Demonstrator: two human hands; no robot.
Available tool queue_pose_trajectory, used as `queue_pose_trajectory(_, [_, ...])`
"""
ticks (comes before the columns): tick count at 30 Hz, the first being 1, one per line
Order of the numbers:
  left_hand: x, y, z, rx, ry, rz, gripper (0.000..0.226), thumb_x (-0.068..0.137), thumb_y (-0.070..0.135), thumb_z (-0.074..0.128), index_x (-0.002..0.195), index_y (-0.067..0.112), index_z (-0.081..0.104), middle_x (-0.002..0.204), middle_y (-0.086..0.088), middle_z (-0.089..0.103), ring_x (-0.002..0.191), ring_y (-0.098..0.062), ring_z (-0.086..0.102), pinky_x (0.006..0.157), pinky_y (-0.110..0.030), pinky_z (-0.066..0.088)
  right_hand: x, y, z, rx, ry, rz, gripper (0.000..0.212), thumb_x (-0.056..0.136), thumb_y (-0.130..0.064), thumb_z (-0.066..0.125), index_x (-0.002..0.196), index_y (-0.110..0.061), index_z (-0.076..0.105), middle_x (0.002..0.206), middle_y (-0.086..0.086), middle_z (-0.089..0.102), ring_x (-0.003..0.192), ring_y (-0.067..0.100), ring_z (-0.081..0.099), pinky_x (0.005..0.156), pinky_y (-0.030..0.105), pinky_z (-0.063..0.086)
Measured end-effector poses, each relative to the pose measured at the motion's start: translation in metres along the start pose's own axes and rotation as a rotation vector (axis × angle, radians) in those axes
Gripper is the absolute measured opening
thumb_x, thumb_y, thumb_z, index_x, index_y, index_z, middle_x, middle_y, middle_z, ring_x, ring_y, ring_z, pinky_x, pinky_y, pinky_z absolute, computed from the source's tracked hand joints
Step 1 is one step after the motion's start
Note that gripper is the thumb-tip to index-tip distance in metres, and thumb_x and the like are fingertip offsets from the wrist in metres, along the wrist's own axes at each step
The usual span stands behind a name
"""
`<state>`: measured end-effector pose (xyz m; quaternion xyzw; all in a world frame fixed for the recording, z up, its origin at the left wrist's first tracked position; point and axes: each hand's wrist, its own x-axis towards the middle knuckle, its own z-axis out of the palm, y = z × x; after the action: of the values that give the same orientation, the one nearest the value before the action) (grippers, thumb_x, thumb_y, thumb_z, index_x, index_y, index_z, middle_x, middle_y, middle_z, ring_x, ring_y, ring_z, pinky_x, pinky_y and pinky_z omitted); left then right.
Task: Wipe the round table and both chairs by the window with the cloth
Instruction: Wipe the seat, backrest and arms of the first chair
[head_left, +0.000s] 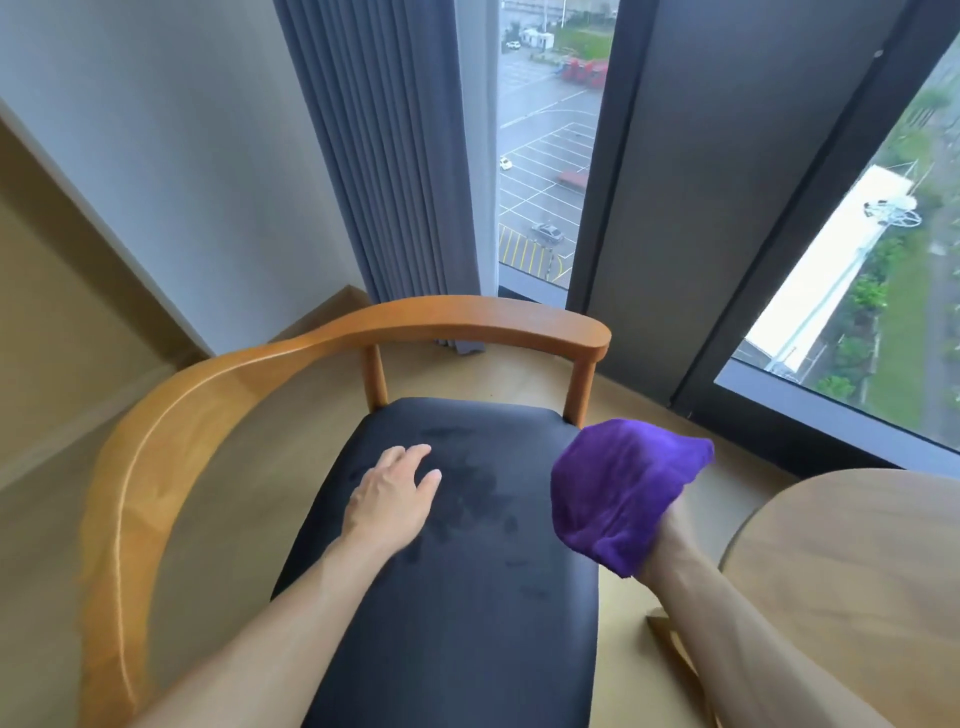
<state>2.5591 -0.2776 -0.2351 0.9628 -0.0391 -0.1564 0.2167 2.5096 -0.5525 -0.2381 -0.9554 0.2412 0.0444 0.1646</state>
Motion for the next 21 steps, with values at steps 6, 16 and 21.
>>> queue_pose_trajectory(6, [0.046, -0.012, 0.015, 0.081, -0.020, 0.026, 0.048, 0.104, 0.045, 0.037, 0.150, 0.031, 0.037, 0.159, 0.004, 0.030, 0.136, -0.025, 0.041, 0.109, -0.042, 0.037, 0.015, -0.026, 0.044, 0.451, 0.097, 0.016, 0.046, 0.050, -0.069, 0.061, 0.087, -0.044, 0.050, 0.104, -0.007, 0.062, 0.074, 0.002, 0.057, 0.071, 0.023, 0.040])
queue_pose_trajectory(16, [0.103, -0.084, 0.066, 0.264, -0.125, 0.139, 0.050, 0.103, 0.049, 0.035, 0.152, 0.036, 0.032, 0.163, 0.002, 0.022, 0.141, -0.026, 0.033, 0.112, -0.043, 0.033, 0.018, -0.082, 0.183, -0.088, 0.012, 0.079, 0.103, 0.078, -0.084, 0.034, 0.157, -0.031, -0.004, 0.165, 0.014, -0.008, 0.150, 0.039, -0.015, 0.116, 0.065, -0.004])
queue_pose_trajectory(21, [0.116, -0.121, 0.073, 0.421, -0.062, 0.221, 0.055, 0.102, 0.054, 0.033, 0.154, 0.046, 0.018, 0.166, 0.007, 0.008, 0.150, -0.019, 0.012, 0.115, -0.055, 0.025, 0.025, -0.092, 0.190, -0.154, 0.078, 0.124, 0.091, 0.082, -0.071, 0.036, 0.157, -0.028, 0.006, 0.165, 0.015, -0.001, 0.150, 0.042, -0.010, 0.113, 0.070, -0.004])
